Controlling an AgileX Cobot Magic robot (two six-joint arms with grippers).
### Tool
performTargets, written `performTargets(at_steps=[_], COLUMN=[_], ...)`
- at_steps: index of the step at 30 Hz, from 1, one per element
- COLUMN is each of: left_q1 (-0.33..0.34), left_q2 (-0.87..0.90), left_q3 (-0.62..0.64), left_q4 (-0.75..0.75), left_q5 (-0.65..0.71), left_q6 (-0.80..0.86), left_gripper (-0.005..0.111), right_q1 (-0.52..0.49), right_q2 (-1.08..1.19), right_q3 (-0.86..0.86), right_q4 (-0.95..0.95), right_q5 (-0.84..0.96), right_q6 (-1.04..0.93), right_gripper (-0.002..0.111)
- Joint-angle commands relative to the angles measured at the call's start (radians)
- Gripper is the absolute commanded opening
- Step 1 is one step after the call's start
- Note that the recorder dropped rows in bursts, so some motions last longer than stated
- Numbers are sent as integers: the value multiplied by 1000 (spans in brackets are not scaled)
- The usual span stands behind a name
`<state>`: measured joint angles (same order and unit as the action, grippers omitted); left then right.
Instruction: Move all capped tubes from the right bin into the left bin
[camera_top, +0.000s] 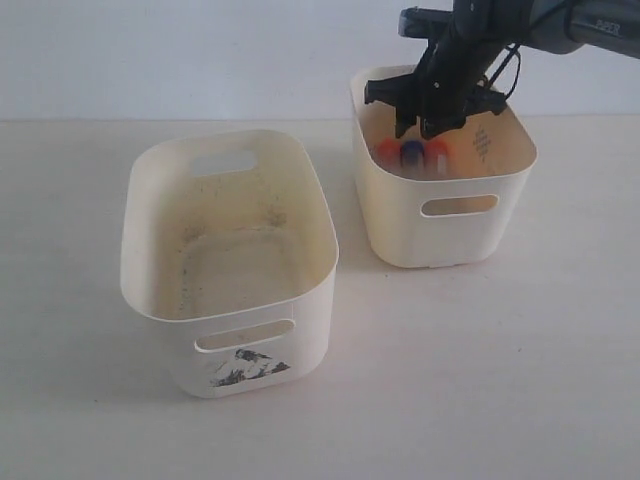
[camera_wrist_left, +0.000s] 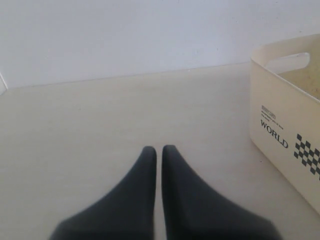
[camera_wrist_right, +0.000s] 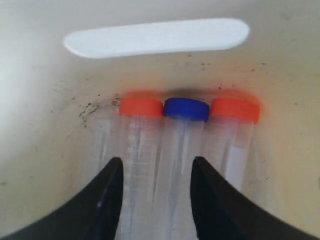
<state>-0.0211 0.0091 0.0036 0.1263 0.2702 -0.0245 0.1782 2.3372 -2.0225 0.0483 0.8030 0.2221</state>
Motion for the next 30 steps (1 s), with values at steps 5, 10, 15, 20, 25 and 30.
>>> performTargets(at_steps=[5,10,15,20,25,30], left_q1=[1,1,1,1,1,1], left_q2=[-2,-2,-2,-2,-2,-2], left_q3=[-4,-4,-4,-4,-4,-4], left_q4=[-11,-11,-11,-11,-11,-11], left_q5=[-9,-9,-9,-9,-9,-9], left_q6=[-12,-12,-12,-12,-12,-12], left_gripper=[4,4,4,4,4,4], right_q1=[-7,-7,-7,-7,-7,-7], right_q2=[44,48,48,48,48,48], right_q3=[-3,-3,-3,-3,-3,-3], right_q4=[-25,-79,-97,-104,-104,-104], right_q5=[16,15,14,12,12,21], right_q6=[16,74,89,84,113,121], right_gripper=[42,42,42,45,60,26])
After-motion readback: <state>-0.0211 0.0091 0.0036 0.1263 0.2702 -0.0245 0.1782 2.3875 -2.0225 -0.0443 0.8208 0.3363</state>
